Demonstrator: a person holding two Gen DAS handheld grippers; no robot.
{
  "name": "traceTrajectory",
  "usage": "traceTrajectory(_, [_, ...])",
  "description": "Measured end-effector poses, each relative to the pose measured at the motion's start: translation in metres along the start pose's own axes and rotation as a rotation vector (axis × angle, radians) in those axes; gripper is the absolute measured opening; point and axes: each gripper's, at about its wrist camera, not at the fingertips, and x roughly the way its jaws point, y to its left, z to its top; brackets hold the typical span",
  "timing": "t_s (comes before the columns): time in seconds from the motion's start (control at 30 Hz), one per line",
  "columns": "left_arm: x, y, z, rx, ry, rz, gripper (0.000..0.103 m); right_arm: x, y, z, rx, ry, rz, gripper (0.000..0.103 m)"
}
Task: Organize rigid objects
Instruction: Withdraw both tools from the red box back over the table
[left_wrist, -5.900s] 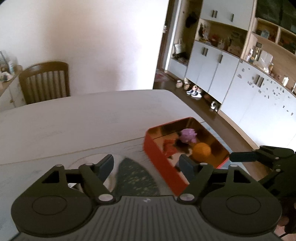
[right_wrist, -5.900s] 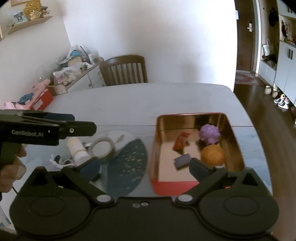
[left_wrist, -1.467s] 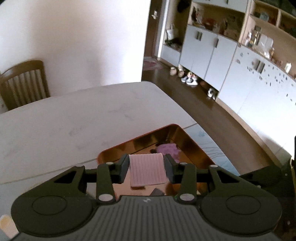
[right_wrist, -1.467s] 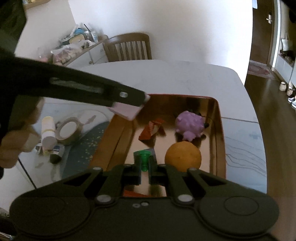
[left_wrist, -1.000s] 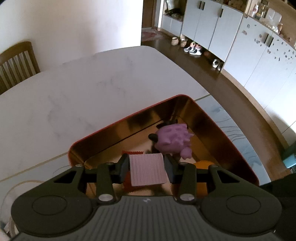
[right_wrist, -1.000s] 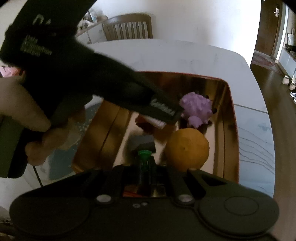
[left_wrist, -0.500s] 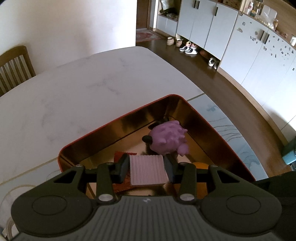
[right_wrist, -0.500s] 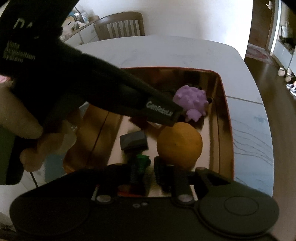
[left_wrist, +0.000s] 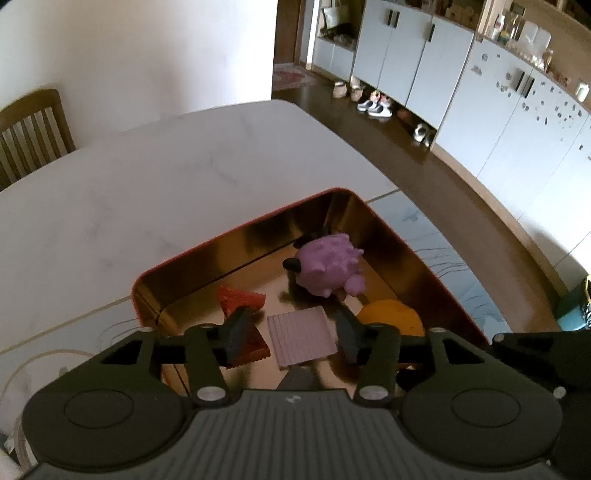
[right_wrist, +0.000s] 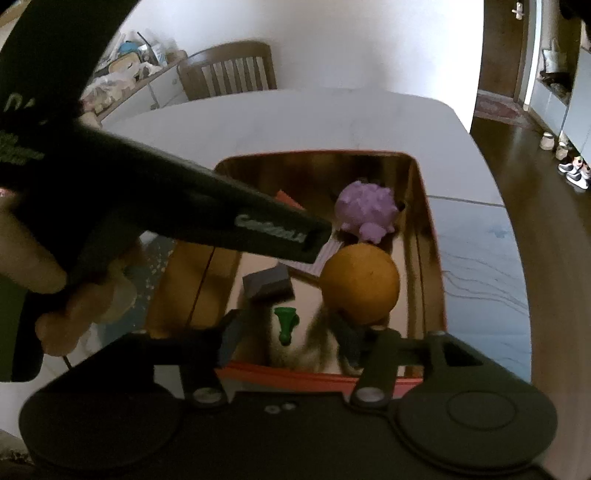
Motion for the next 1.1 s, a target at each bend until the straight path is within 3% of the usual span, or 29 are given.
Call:
traceTrajectory(0.23, [-0.026,0.003,-0.007,-0.016,-0.037,-0.006,0.054,-0.013,0.003,-0.002,0.0,-0.045,-0.012,0.067])
traceTrajectory(0.53, [-0.075,0.014,-0.024,-0.037,-0.109,-0.009,0.06,-0.037,0.018,-0.001,0.003,-0.103,-0.025,0.079])
traceTrajectory(0.6, [-0.087,0.019,-0.03,-0.043,-0.12,0.0,0.066,-0.042,0.023,-0.001,0.002,-0.119,-0.024,0.082])
traceTrajectory(0.83, [-0.126,0.044,-0.056,-0.083,-0.159,0.019,0.069,-0.061,0.046,-0.003,0.016,-0.184,-0.03,0.1])
traceTrajectory(1.1, [-0.171,0.083,-0.091,-0.122,-0.221,0.053,0.078,-0.071,0.087,-0.01,0.02,-0.218,-0.003,0.103])
